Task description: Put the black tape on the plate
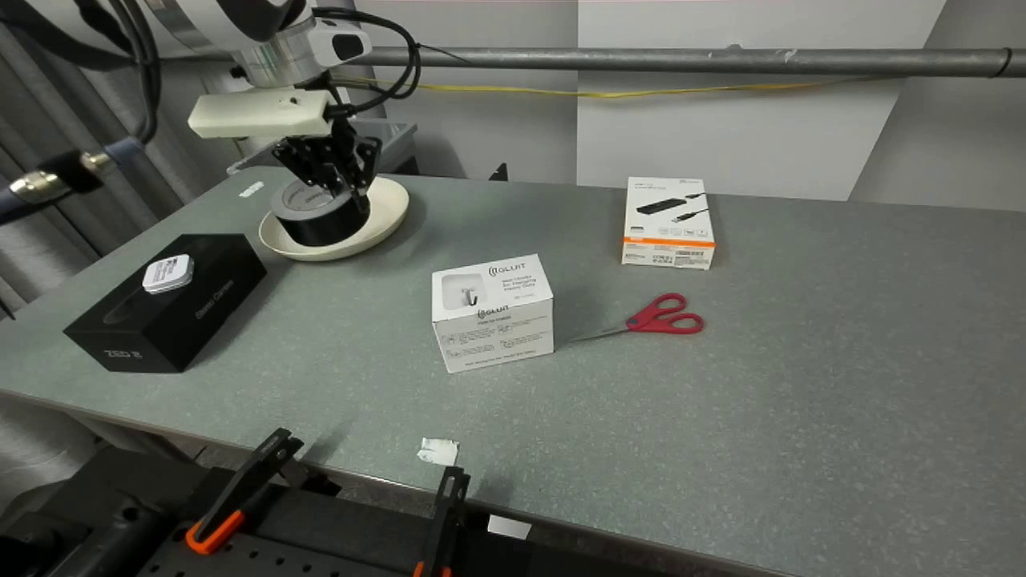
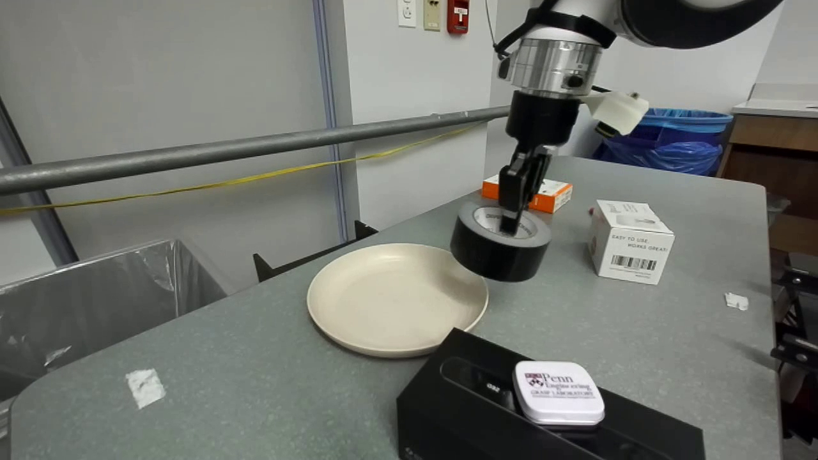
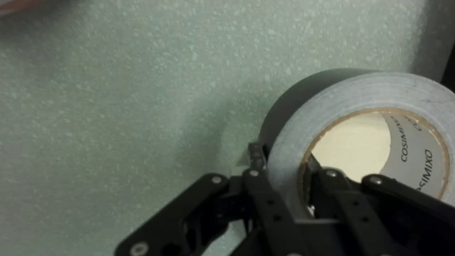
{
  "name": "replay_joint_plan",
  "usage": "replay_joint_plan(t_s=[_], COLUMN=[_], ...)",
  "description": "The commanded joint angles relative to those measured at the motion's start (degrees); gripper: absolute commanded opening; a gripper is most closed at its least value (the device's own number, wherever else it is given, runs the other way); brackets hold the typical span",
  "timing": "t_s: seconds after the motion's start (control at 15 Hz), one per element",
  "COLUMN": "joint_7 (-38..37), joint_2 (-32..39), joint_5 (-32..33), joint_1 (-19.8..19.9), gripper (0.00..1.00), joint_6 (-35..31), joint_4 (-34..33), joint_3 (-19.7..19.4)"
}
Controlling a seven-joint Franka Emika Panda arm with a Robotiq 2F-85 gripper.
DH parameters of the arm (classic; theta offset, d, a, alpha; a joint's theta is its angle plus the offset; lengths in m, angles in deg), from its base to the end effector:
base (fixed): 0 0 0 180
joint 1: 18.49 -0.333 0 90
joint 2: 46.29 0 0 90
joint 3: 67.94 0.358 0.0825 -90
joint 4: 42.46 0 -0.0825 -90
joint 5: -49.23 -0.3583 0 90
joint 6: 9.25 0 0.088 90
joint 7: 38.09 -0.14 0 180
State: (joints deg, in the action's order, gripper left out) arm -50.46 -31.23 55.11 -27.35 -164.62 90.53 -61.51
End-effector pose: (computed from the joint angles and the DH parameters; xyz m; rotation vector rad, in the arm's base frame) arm 0.5179 0.1436 0.2701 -3.1158 -0.2118 -0.2055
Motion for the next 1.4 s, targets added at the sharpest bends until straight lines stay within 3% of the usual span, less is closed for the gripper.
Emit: replay_joint_plan(t_s=[0.0, 0.4, 0.67, 0.73, 0.87, 1.2, 1.33], joint_7=[-1.24, -2.69, -2.78, -2.21, -1.79, -1.26, -1.61], joint_2=[7.43, 18.91, 23.07, 23.15, 22.61, 20.26, 19.2], joint_5=[-1.25, -3.25, -4.55, -5.18, -6.01, -8.25, -9.02], joint_1=[-1.6, -3.76, -4.48, -4.07, -3.91, -2.88, -2.96], gripper=[0.06, 0.06, 0.06, 0.51, 0.58, 0.97, 1.0], joint_6=[-1.46, -0.96, -0.65, -0.22, -0.76, -1.34, -1.59], joint_4=[-9.63, -21.61, -25.84, -26.14, -25.89, -26.08, -25.78], joint_3=[-0.55, -1.01, -1.12, -0.53, -0.16, 0.81, 0.47])
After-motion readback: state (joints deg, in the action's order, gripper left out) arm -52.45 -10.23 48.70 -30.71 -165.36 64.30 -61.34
